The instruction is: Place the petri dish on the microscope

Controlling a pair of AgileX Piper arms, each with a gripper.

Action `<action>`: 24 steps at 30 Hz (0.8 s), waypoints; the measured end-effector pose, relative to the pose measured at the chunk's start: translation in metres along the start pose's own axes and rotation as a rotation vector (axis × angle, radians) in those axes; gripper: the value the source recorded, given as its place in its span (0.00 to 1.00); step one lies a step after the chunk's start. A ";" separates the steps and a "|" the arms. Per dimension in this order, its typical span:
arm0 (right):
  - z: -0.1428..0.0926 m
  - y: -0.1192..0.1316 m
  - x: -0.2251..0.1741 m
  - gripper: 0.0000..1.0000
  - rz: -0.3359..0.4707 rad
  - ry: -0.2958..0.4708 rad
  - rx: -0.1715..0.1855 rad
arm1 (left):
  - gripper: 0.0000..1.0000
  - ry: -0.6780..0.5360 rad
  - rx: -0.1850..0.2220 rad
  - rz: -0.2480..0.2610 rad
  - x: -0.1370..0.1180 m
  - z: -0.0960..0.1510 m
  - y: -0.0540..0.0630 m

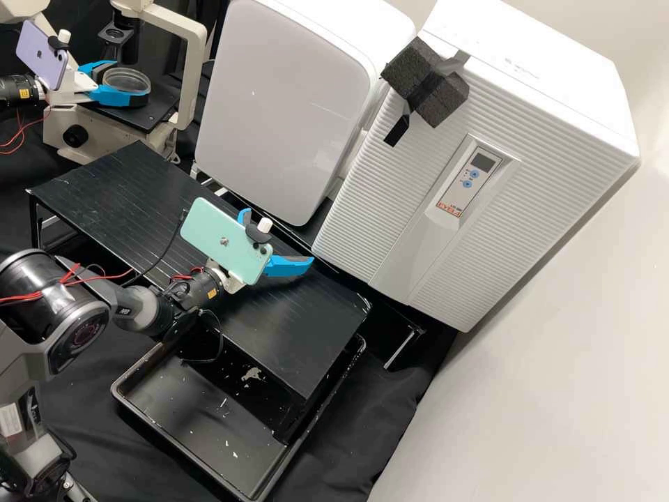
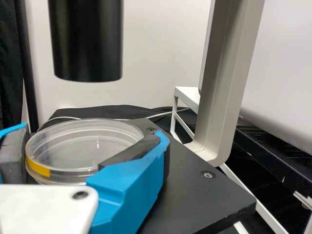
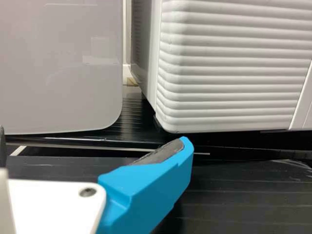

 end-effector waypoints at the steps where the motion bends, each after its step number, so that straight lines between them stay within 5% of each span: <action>1: 0.000 0.000 0.000 1.00 0.000 0.000 0.000 | 1.00 -0.002 0.000 -0.002 0.000 0.001 -0.001; 24: 0.000 0.000 0.000 1.00 0.000 0.000 0.000 | 1.00 -0.018 -0.009 0.004 -0.016 0.005 -0.005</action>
